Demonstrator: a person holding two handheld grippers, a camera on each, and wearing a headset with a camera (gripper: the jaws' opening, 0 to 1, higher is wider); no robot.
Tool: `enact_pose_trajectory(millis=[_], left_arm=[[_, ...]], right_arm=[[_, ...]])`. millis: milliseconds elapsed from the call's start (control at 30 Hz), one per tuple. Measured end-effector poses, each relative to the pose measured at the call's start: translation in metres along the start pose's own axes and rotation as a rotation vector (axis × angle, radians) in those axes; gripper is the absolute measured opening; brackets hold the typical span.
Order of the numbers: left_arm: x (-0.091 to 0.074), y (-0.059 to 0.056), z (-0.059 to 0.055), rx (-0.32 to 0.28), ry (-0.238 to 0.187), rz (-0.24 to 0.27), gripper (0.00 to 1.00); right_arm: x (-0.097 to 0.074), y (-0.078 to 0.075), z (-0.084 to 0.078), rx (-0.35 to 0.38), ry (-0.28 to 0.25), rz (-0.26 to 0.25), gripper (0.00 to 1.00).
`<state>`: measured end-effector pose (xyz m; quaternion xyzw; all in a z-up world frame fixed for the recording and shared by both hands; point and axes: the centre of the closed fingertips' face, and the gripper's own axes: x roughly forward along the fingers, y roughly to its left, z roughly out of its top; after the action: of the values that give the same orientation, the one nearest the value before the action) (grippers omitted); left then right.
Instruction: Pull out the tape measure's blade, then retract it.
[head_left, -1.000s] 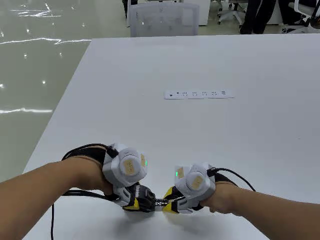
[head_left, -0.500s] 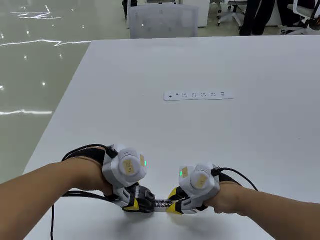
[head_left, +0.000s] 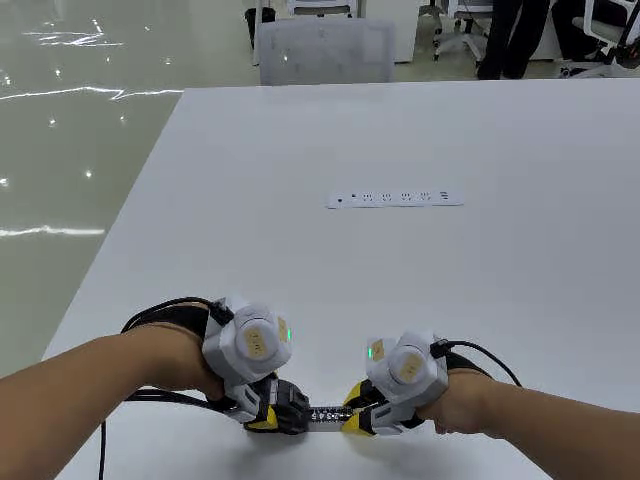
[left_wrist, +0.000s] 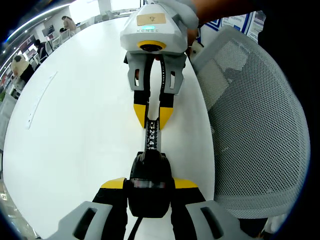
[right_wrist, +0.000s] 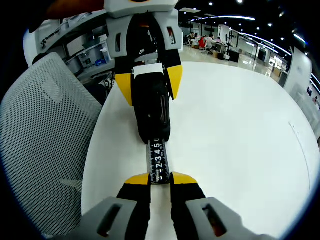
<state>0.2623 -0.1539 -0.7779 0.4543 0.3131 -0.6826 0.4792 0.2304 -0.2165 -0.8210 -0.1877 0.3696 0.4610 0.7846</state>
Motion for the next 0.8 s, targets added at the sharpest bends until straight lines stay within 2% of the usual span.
enact_pose_trajectory(millis=[800], left_arm=[[-0.001, 0.0, 0.0, -0.006, -0.016, 0.005, 0.29]], right_arm=[[-0.013, -0.003, -0.015, 0.026, 0.012, -0.01, 0.12]])
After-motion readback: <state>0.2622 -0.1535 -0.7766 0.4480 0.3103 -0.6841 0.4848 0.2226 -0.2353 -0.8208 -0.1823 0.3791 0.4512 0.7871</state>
